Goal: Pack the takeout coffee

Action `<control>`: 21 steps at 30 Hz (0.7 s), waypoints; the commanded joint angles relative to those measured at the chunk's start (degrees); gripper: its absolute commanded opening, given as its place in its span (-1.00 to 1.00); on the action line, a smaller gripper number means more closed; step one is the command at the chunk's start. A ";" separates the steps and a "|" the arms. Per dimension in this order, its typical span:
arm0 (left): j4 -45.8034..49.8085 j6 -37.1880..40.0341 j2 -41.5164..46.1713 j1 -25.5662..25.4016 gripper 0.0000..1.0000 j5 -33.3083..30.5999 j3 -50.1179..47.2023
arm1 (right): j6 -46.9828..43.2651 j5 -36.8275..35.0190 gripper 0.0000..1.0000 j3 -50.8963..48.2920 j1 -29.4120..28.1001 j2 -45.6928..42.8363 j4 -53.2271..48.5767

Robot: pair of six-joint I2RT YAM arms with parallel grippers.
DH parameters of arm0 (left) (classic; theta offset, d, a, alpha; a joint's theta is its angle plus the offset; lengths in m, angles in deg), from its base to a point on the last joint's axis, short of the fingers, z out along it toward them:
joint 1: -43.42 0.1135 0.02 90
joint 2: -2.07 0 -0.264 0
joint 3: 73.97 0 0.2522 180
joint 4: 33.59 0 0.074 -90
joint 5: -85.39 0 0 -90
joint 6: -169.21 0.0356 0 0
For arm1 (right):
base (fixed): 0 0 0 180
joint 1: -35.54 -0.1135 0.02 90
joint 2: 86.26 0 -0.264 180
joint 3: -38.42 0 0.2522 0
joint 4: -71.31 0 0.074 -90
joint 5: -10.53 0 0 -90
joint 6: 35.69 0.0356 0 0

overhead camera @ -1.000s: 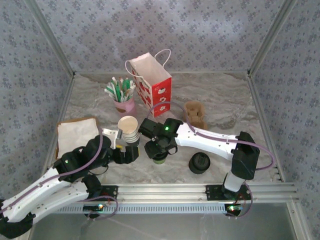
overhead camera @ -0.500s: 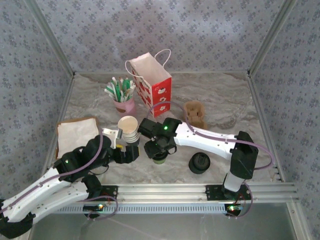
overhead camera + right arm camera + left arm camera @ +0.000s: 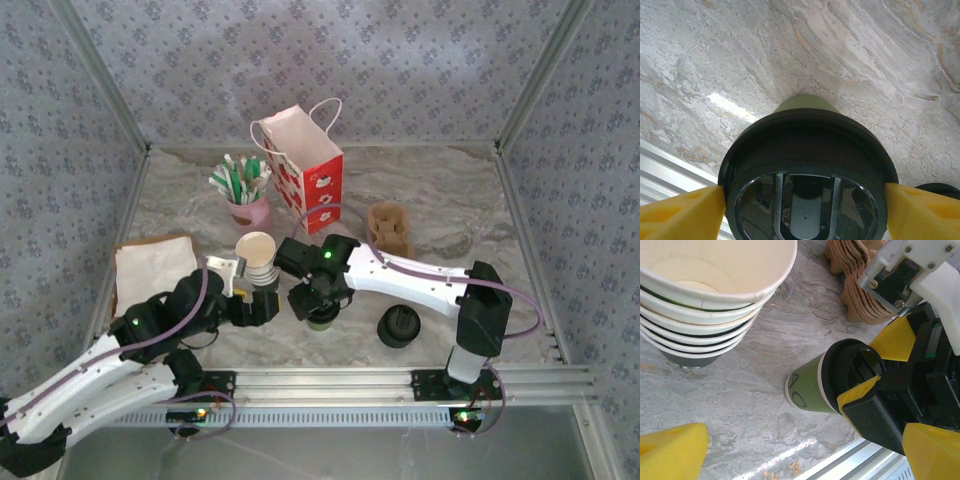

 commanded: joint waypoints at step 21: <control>-1.23 -0.75 -1.30 0.38 0.74 1.79 0.07 | 0.85 -0.42 0.80 2.99 -0.30 -3.46 -2.95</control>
